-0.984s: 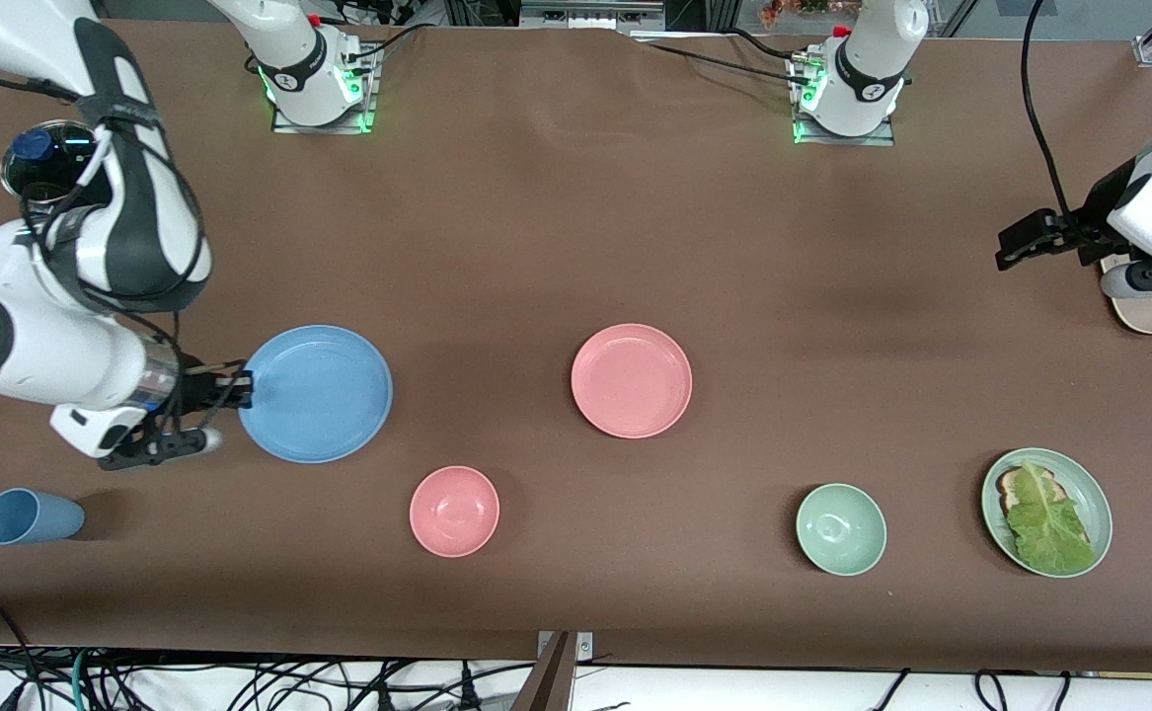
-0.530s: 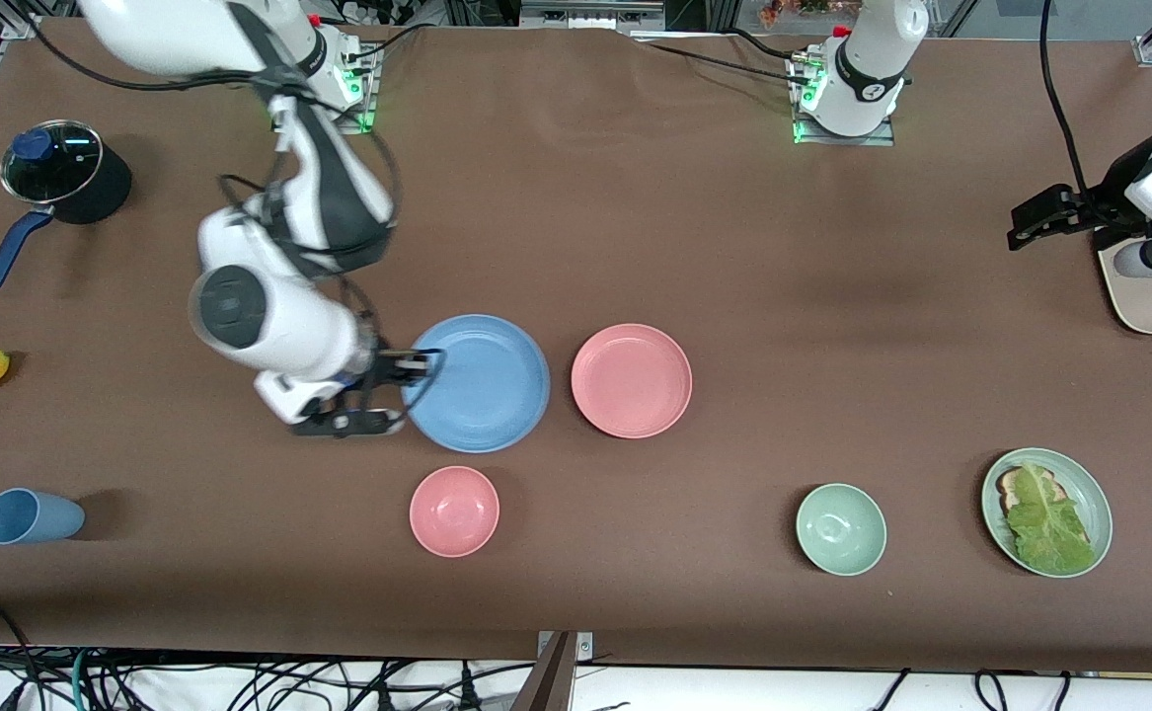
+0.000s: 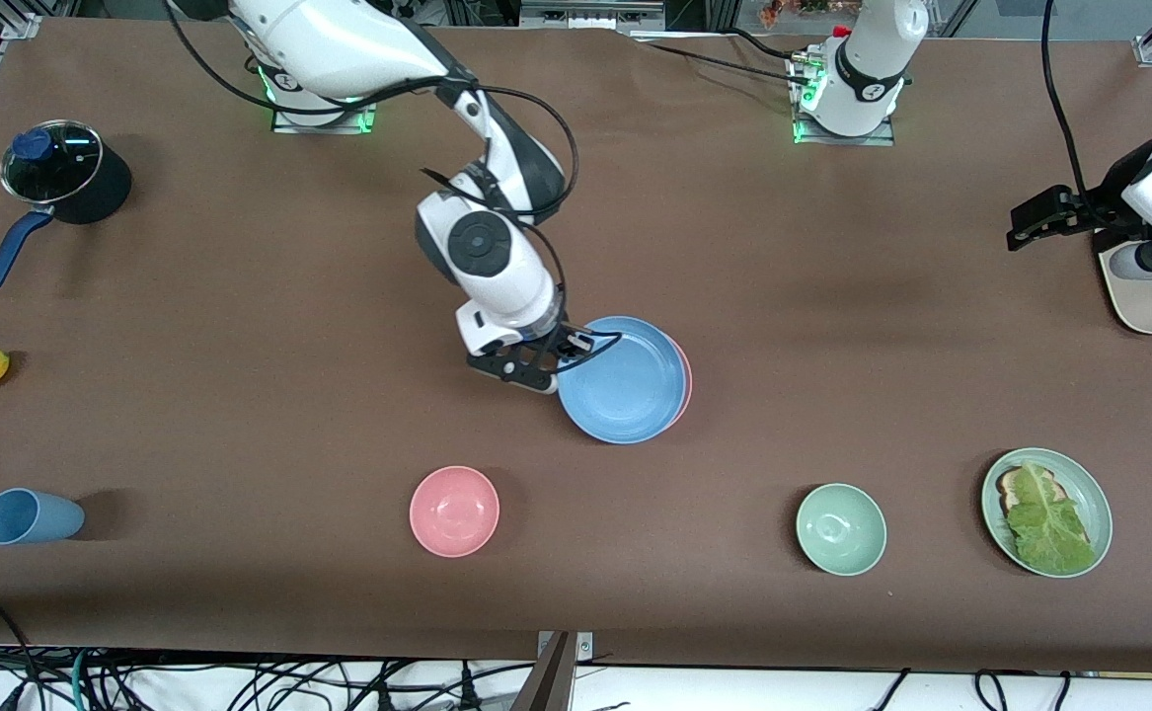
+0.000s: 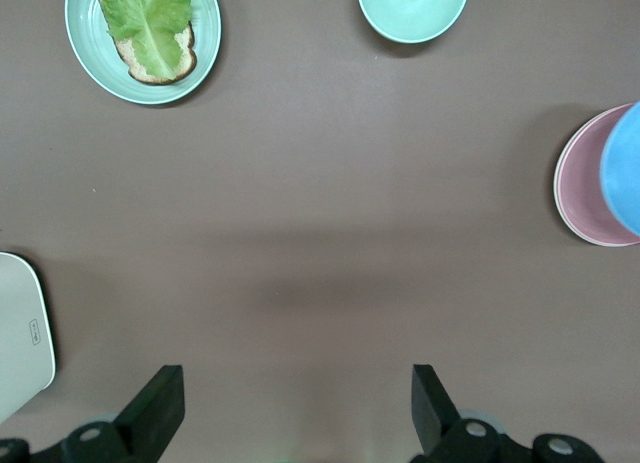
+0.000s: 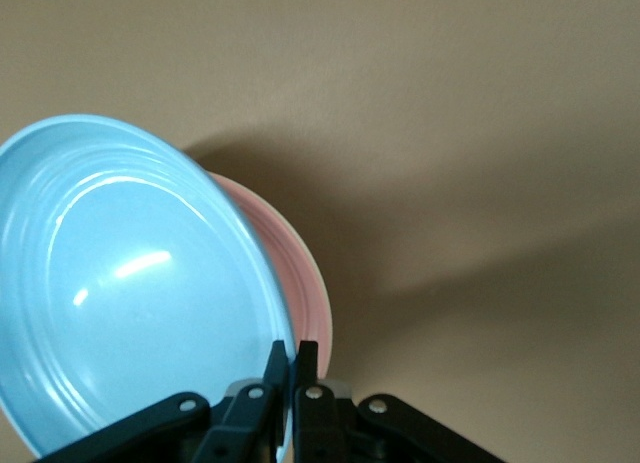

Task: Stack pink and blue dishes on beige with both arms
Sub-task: 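Lift the blue plate with the right gripper and carry it over the pink plate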

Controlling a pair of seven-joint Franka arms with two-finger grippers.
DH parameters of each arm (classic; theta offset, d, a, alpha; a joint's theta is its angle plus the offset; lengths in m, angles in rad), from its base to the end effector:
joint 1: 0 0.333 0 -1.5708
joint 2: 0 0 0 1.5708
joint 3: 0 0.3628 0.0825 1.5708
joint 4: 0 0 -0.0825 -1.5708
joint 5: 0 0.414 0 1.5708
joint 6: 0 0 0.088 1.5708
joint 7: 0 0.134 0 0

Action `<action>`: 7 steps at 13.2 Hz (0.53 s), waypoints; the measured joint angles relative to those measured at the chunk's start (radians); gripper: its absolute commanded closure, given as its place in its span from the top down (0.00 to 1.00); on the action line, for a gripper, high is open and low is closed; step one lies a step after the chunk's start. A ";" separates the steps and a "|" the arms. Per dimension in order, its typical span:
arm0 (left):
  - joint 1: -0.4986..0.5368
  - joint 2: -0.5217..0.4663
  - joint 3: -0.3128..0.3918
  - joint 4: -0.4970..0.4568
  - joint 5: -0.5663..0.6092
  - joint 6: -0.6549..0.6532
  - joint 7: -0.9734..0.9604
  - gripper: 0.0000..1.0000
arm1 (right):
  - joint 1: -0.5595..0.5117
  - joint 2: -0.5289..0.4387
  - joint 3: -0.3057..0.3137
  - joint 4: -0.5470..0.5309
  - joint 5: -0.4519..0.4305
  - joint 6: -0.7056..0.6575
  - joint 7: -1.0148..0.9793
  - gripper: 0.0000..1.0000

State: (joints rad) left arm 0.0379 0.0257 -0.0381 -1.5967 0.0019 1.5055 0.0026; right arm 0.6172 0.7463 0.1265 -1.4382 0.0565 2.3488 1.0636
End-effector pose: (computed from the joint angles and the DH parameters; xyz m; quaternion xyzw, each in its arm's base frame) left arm 0.5813 0.0004 0.6113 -0.9983 0.0014 0.0584 0.0004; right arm 0.6026 0.5292 0.2583 -0.9749 0.1960 -0.0026 0.1051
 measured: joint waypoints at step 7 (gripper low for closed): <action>0.000 0.006 0.004 0.005 0.000 0.000 0.002 1.00 | 0.008 0.030 -0.007 0.001 -0.006 0.031 0.040 0.00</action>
State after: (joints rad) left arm 0.0381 0.0315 -0.0339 -1.5912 0.0019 1.5056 0.0050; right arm 0.6250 0.7761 0.1193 -1.4369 0.0507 2.3795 1.1035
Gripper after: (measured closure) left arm 0.000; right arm 0.956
